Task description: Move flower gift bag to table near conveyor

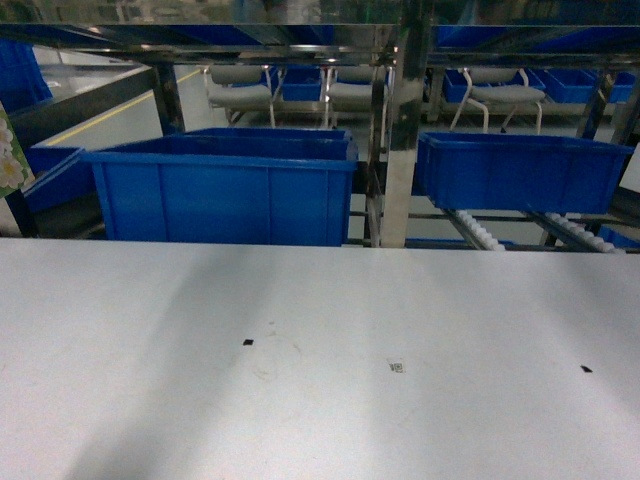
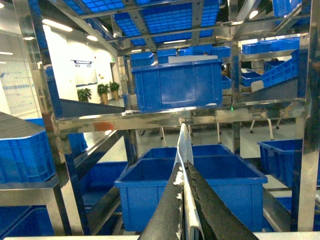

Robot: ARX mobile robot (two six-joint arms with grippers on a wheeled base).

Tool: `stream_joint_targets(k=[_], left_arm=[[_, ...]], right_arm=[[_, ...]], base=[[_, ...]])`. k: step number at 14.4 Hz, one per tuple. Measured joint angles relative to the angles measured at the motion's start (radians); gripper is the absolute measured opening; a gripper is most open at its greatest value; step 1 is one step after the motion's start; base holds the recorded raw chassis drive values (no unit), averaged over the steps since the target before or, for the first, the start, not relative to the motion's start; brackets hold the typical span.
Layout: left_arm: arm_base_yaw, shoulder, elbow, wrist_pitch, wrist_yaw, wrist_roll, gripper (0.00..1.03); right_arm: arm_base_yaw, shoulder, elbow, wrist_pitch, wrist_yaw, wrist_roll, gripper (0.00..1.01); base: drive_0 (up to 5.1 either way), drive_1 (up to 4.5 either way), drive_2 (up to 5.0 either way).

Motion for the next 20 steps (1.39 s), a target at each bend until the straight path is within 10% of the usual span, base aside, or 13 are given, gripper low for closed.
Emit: stream_joint_targets(k=[5,20], left_arm=[[0.0,0.0,0.0,0.0,0.0,0.0,0.02],[0.0,0.0,0.0,0.0,0.0,0.0,0.02]], right_arm=[[-0.06,0.648,0.175,0.339,-0.089,-0.072,0.02],[-0.018,1.08,0.424,0.264,-0.076,-0.257,0.02]], base=[[0.0,0.0,0.0],[0.0,0.0,0.0]])
